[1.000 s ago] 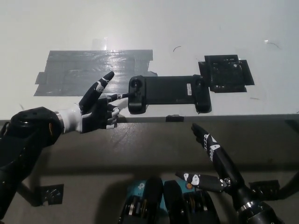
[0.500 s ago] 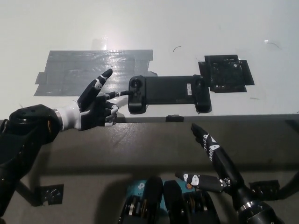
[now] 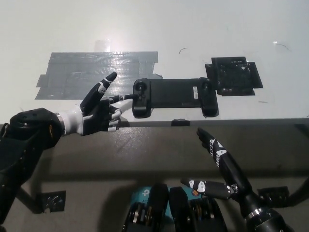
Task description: A controller is being placed at the center of the desk near the left hand and the robot uses its left hand's index finger to press a button at the left area of the controller
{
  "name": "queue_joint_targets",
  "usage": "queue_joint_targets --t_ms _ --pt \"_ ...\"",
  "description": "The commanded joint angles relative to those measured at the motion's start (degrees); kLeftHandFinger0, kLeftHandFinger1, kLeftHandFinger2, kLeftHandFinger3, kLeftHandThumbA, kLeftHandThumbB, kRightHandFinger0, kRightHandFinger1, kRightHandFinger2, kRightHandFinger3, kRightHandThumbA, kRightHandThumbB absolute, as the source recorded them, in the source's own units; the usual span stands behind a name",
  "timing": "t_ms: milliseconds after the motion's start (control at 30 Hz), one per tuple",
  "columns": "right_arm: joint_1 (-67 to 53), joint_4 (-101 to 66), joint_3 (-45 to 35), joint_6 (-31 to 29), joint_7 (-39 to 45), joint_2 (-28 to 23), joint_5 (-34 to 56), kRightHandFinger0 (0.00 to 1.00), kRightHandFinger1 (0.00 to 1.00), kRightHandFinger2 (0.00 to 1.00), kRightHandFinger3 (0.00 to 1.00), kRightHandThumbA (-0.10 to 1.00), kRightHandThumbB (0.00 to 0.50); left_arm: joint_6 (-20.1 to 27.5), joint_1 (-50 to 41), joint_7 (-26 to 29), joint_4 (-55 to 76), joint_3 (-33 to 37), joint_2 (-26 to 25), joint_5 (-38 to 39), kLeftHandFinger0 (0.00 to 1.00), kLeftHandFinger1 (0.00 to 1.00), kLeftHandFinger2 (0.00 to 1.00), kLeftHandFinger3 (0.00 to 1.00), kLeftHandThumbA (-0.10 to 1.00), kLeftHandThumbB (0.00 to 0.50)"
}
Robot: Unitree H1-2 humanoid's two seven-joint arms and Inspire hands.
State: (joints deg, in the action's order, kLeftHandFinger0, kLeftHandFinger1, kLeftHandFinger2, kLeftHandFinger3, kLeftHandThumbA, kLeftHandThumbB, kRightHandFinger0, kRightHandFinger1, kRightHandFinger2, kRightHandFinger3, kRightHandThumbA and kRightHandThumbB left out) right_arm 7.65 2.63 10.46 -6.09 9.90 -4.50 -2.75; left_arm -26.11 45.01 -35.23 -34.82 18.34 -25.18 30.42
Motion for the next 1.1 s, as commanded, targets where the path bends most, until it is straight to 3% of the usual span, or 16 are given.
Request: queue_joint_targets --t_ms 0,467,1067 --pt "1.9 -1.14 -0.3 -2.99 0.66 -0.24 0.48 1.0 1.0 1.0 1.0 0.93 0.272 -0.82 3.13 -0.51 1.19 -0.11 -0.52 -0.78 0.0 0.0 0.02 1.0 1.0 0.402" --pt "2.17 -1.3 -0.25 -2.64 0.68 -0.34 0.3 1.0 1.0 1.0 1.0 0.93 0.272 -0.82 3.55 -0.43 1.15 0.29 -0.16 -0.89 0.0 0.0 0.06 1.0 1.0 0.4" --pt "2.34 -1.69 -0.22 -2.11 0.78 -0.32 0.33 1.0 1.0 1.0 1.0 0.94 0.275 -0.82 4.65 -0.18 2.2 0.56 0.72 -2.17 0.0 0.0 0.0 1.0 1.0 0.378"
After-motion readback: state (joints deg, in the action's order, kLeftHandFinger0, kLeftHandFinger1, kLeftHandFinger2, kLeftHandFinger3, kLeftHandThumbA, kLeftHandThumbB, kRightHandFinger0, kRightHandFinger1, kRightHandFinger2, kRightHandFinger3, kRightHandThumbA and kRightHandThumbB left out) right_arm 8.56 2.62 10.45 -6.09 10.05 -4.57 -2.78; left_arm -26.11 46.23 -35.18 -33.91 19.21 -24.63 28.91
